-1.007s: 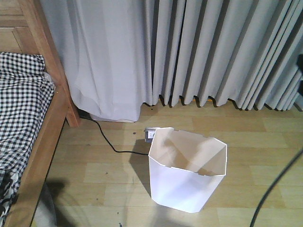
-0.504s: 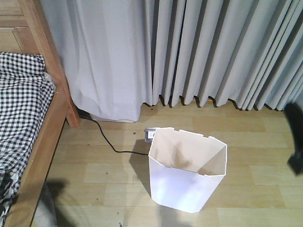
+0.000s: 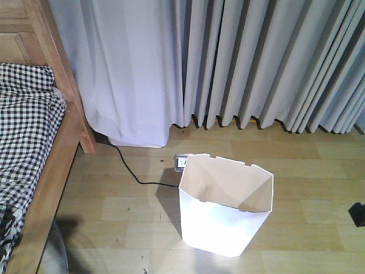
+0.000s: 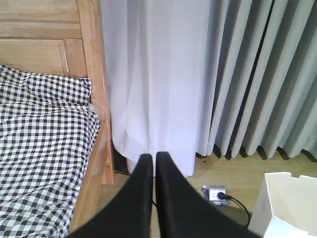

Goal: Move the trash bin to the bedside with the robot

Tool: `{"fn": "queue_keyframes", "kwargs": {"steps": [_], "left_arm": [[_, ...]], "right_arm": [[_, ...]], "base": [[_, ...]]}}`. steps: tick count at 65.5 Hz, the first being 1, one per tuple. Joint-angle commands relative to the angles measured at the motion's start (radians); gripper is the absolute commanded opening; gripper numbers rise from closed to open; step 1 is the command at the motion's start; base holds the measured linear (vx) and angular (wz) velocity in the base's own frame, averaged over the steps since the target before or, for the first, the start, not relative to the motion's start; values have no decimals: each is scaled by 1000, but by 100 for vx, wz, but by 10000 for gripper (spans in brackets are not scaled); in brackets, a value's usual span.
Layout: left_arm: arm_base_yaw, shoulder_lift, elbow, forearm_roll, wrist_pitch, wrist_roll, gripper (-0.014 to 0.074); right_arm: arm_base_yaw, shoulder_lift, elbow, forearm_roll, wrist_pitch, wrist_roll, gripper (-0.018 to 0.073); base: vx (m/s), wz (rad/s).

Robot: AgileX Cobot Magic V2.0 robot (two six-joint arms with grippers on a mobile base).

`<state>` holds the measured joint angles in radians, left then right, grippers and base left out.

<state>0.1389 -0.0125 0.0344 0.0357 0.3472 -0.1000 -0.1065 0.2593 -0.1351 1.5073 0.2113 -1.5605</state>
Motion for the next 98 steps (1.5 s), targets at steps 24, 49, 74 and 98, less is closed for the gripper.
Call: {"fn": "queue_keyframes", "kwargs": {"steps": [24,49,74,98], "left_arm": [[-3,-14,3,-2,-66,-4,-6],[-3,-14,3,-2,-66,-4,-6],[-3,-14,3,-2,-66,-4,-6],[-3,-14,3,-2,-66,-4,-6]], "right_arm": [[-1,6,42,35,-9,0,-9],[-1,-15,27,-57,-25,46,-9],[-1,-120,8,-1289,-142,1273,-9],[95,-270,156,-1483,-237,1422,-9]], "base": [[0,0],[0,0],[0,0],[0,0]]}}
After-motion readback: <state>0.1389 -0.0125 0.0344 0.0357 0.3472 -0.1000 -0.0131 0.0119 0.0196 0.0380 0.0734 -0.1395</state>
